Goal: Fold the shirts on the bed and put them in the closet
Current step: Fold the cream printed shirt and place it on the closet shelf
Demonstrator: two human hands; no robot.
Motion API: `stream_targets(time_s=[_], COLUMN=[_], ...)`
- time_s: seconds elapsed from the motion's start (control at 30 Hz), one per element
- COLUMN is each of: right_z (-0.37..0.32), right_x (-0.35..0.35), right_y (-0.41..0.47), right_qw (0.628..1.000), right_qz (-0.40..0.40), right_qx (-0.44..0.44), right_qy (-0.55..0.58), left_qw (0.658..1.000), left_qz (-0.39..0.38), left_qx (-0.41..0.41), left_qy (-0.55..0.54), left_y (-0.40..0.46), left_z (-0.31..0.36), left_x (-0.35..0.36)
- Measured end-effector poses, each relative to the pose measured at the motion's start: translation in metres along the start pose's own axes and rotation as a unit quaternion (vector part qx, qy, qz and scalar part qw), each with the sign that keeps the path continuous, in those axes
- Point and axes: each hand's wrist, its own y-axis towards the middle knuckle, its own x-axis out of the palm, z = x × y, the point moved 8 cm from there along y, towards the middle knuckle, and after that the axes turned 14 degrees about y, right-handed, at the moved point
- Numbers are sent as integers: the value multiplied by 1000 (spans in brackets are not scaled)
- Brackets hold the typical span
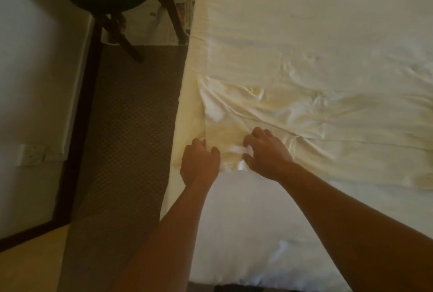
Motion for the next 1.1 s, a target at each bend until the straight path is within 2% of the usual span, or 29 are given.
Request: stream_targets(time_s=[0.1,0.2,0.33,0.4,0.53,0.63,0.7,0.77,0.83,0.93,1.1], right_z=[5,2,-17,-27,-34,-17,7,35,56,85,111], right_x=[9,11,15,15,-10,-43,-64,-81,-87,-90,-86], right_y=[-8,-10,-14,-12,-4,5,12,17,20,25,32], right_qw=[1000,1000,999,998,987,955,921,883,854,847,848], right_qz=[-6,-15,-23,-11,101,173,213,259,281,282,275], right_qx=[13,9,-39,-49,-56,-4,57,112,158,217,271], right_qy=[-6,4,25,42,113,239,321,376,409,394,363], left_qw=[1000,998,974,959,945,938,963,979,966,935,901], left_qz=[-6,-35,-44,-64,-124,-126,-54,16,35,11,57], left_qx=[11,22,-33,-44,6,46,102,189,245,289,283], left_qy=[8,-38,-220,-271,-304,-320,-244,-69,78,206,323], left_y=[0,0,1,-3,-5,6,26,47,64,88,113], left_z=[-1,-1,-4,7,51,72,83,103,118,139,145], left_x=[4,2,-17,-24,-38,-48,-57,-62,-61,-54,-60])
